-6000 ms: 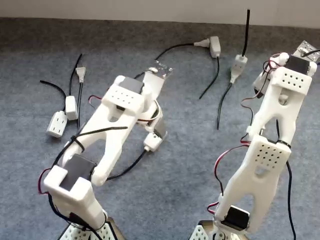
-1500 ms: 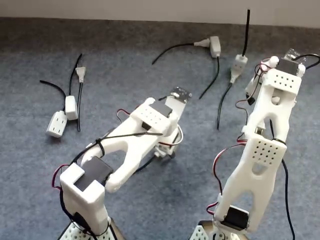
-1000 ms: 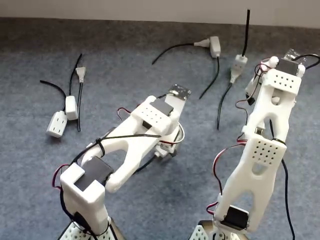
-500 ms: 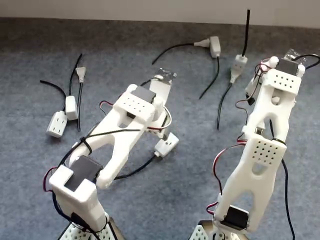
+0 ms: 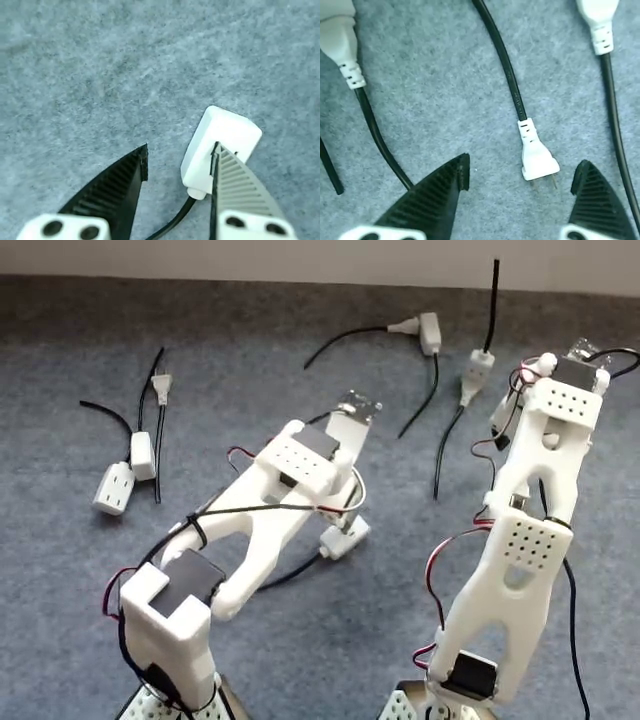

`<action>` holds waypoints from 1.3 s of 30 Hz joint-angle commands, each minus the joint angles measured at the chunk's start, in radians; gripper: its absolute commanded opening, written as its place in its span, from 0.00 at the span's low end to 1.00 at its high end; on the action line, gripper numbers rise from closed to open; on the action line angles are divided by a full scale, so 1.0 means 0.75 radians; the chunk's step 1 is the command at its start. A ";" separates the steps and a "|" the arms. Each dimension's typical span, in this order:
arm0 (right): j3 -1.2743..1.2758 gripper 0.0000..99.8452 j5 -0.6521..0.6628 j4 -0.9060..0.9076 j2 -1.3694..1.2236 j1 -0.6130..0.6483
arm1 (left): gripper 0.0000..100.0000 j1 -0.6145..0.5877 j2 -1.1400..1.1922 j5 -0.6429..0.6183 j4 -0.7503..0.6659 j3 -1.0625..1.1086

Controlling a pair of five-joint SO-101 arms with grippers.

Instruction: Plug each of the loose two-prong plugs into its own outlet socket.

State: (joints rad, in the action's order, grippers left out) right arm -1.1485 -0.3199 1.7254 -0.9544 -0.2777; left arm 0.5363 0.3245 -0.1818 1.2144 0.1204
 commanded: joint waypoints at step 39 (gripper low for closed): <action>-0.017 0.32 -0.006 0.046 0.026 0.003 | 0.23 -0.463 0.003 0.209 -0.145 -0.056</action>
State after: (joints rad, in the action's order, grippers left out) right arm -1.1485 -0.3199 1.7254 -0.9544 -0.2777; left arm 0.2171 0.3506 -0.0207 1.0917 0.1542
